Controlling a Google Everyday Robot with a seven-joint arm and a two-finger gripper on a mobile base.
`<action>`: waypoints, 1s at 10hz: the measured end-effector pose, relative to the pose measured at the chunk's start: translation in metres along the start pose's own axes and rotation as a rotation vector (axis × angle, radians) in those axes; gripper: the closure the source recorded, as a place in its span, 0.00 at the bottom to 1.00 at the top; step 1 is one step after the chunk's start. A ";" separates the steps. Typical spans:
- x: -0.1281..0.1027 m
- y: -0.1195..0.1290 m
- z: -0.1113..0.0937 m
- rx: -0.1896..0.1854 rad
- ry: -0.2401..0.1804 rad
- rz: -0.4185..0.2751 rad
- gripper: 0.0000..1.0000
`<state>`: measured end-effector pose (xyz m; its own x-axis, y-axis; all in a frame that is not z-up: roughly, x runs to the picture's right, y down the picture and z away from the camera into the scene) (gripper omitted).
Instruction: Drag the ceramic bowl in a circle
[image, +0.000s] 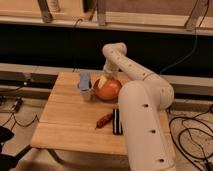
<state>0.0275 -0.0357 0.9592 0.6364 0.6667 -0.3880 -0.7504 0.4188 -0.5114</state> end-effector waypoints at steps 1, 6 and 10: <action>-0.001 -0.010 0.000 -0.001 -0.027 0.008 0.20; -0.002 -0.016 0.000 0.010 -0.036 0.012 0.20; 0.032 -0.067 -0.014 0.079 -0.026 0.106 0.20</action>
<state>0.1006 -0.0516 0.9704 0.5486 0.7250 -0.4165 -0.8257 0.3914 -0.4063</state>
